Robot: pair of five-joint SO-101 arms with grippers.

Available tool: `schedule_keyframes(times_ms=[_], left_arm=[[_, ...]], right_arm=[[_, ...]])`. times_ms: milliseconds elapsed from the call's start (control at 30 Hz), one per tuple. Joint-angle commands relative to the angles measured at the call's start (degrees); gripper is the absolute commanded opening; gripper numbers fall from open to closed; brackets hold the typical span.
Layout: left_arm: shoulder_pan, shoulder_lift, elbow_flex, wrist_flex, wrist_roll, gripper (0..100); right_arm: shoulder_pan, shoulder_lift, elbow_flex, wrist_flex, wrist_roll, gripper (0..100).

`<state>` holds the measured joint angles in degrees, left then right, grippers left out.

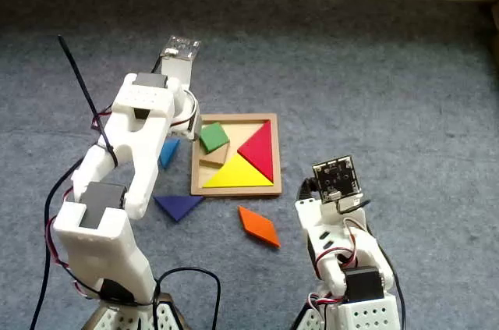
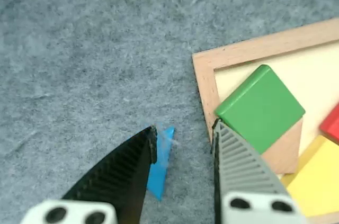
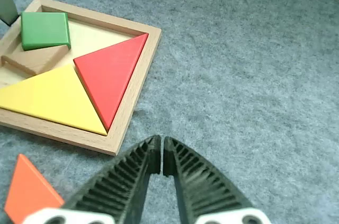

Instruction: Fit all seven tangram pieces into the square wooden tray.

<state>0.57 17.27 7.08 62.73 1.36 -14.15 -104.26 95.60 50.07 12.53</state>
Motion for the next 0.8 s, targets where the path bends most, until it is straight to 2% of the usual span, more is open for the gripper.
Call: schedule_keyframes(times_ms=[0,467,767], left_arm=[[-0.1,-2.1,-0.1,-2.2,0.6,19],[9.8,-2.1,0.0,-4.0,0.5,19],[8.2,-1.8,-0.3,-4.0,0.3,18]], right_arm=[[-0.5,-0.7,0.4,-1.5,0.5,3.4],[-0.5,-0.7,0.4,-1.5,0.5,3.4],[-0.5,-0.7,0.4,-1.5,2.6,3.4]])
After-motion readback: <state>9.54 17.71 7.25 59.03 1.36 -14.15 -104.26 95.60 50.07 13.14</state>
